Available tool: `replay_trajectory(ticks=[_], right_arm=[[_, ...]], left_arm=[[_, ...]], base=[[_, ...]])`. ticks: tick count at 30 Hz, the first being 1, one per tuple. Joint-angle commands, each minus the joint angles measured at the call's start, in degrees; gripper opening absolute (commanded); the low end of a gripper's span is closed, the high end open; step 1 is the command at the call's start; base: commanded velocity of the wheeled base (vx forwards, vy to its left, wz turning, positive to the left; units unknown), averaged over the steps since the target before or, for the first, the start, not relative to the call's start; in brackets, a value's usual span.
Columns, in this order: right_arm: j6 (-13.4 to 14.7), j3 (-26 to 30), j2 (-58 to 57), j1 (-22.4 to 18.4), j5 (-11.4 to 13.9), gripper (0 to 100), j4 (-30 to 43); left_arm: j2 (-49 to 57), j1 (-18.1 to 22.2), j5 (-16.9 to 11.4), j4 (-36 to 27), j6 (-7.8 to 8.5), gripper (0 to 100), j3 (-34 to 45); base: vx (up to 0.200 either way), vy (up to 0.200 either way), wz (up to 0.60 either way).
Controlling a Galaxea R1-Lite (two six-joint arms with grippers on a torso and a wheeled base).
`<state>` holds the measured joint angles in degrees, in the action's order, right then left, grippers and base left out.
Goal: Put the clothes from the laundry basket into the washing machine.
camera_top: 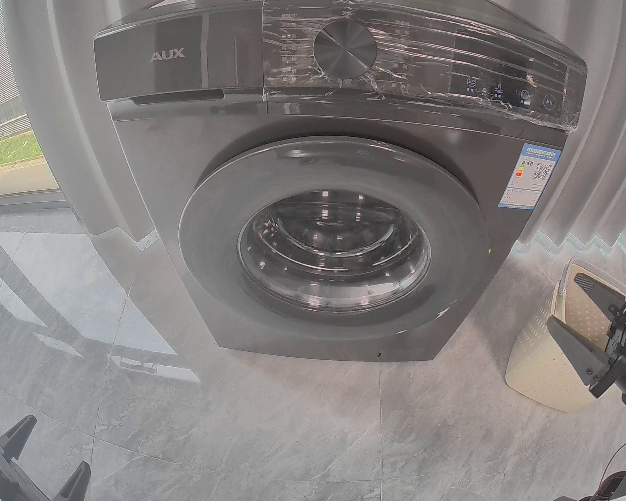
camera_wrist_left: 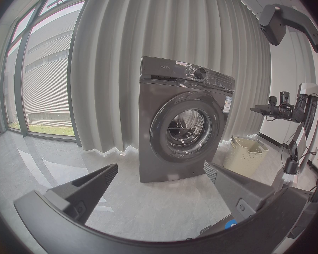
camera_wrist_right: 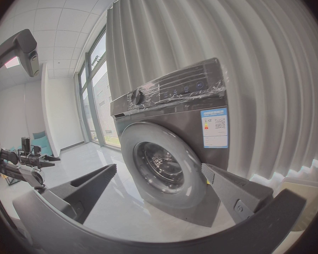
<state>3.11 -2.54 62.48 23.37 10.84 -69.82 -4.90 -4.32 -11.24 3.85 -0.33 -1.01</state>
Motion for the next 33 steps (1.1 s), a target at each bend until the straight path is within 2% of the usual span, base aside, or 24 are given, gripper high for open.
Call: replay_trajectory(ticks=[1,2,4,6,8,15,23,27,32,33], right_arm=[[-1.0,2.36,-6.4,-5.18,0.06,100,0.12],[-1.0,2.36,-6.4,-5.18,0.06,100,0.12],[-1.18,2.54,-9.65,-9.31,0.15,100,1.35],[-1.18,2.54,-11.85,-10.8,0.32,100,2.84],[-1.26,2.54,-18.0,-12.82,0.59,100,8.47],[-1.35,1.74,-30.48,-15.63,0.85,100,21.65],[-1.44,1.92,-37.52,-18.1,1.12,100,25.96],[-1.26,1.83,-42.79,-19.15,2.43,100,31.06],[-1.35,1.92,-47.36,-20.38,2.43,100,34.4],[-1.44,2.1,-49.82,-21.7,2.61,100,36.77]], left_arm=[[-0.11,0.01,-0.01,0.01,-0.02,100,1.01],[-0.11,0.01,-0.01,0.01,-0.02,100,1.01],[-0.11,0.01,-0.01,0.01,-0.11,100,1.01],[-0.11,0.01,-0.01,0.01,-0.11,100,1.01],[-0.11,0.01,-0.01,0.01,-0.11,100,1.01],[-0.11,0.01,-0.8,-0.07,-0.37,100,0.92],[-0.11,0.01,-0.8,-0.16,-0.37,100,0.92],[-0.11,0.01,-0.8,-0.16,-0.37,100,0.92],[-0.11,0.01,-0.8,-0.16,-0.37,100,0.92],[-0.11,0.01,-0.8,-0.16,-0.29,100,0.92]], base=[[0.0,0.0,0.0],[0.0,0.0,0.0],[0.0,0.0,0.0],[0.0,0.0,0.0],[0.0,0.0,0.0],[0.0,0.0,0.0],[0.0,0.0,0.0],[0.0,0.0,0.0],[0.0,0.0,0.0],[0.0,0.0,0.0]])
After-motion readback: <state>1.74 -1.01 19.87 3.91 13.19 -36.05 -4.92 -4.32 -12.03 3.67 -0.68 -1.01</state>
